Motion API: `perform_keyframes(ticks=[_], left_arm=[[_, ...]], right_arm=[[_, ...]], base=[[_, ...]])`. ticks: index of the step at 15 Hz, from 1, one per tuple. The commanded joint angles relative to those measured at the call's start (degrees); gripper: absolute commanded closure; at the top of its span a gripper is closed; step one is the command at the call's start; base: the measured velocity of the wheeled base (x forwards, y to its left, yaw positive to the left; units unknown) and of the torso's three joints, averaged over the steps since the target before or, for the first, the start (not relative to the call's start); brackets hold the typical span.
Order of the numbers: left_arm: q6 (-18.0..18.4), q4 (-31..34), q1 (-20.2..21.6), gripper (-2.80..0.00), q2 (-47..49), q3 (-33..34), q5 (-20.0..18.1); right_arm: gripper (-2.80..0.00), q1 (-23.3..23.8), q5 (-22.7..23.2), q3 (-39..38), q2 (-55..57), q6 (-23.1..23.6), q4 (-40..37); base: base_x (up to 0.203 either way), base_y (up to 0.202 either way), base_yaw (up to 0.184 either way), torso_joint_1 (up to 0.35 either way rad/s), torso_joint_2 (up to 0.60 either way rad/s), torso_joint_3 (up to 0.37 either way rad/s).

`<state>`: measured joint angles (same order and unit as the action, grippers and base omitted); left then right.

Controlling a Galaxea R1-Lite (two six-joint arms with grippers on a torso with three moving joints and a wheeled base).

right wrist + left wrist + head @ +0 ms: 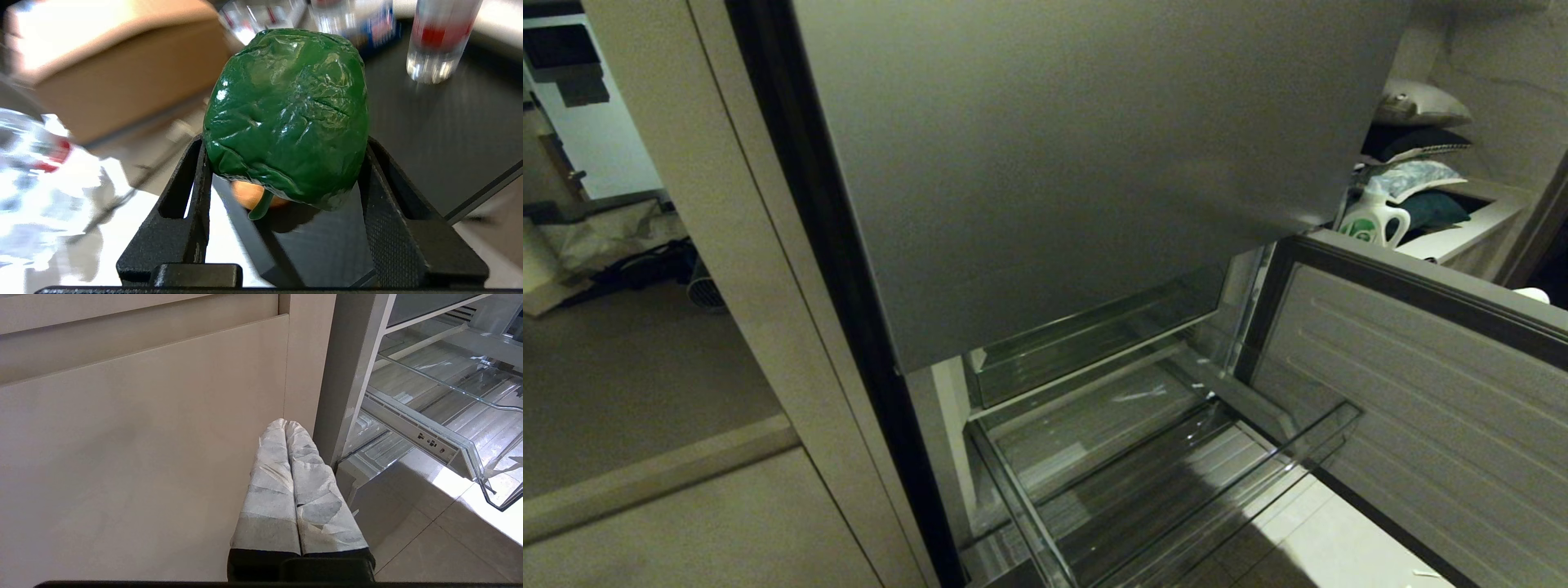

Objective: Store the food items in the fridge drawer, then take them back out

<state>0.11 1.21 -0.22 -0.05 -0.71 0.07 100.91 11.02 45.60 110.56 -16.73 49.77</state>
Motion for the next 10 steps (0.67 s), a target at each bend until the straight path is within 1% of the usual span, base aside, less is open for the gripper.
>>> perform_keyframes(ticks=[1, 6, 10], left_arm=[[-0.02, 0.02, -0.04, 0.0, 0.05, 0.0, 0.01], [-0.02, 0.02, -0.04, 0.0, 0.05, 0.0, 0.01], [0.07, 0.02, -0.04, 0.0, 0.05, 0.0, 0.01]], right_arm=[[0.0, 1.04, 0.18, 3.73, 11.18, -0.1, 0.8], [0.0, 3.98, 0.25, 10.17, 19.76, 0.21, 1.09], [0.0, 4.92, 0.41, 10.75, 21.09, 0.21, 1.12]], base=[[0.0, 0.0, 0.0, 0.0, 0.0, 0.0], [0.0, 0.0, 0.0, 0.0, 0.0, 0.0], [0.0, 0.0, 0.0, 0.0, 0.0, 0.0]])
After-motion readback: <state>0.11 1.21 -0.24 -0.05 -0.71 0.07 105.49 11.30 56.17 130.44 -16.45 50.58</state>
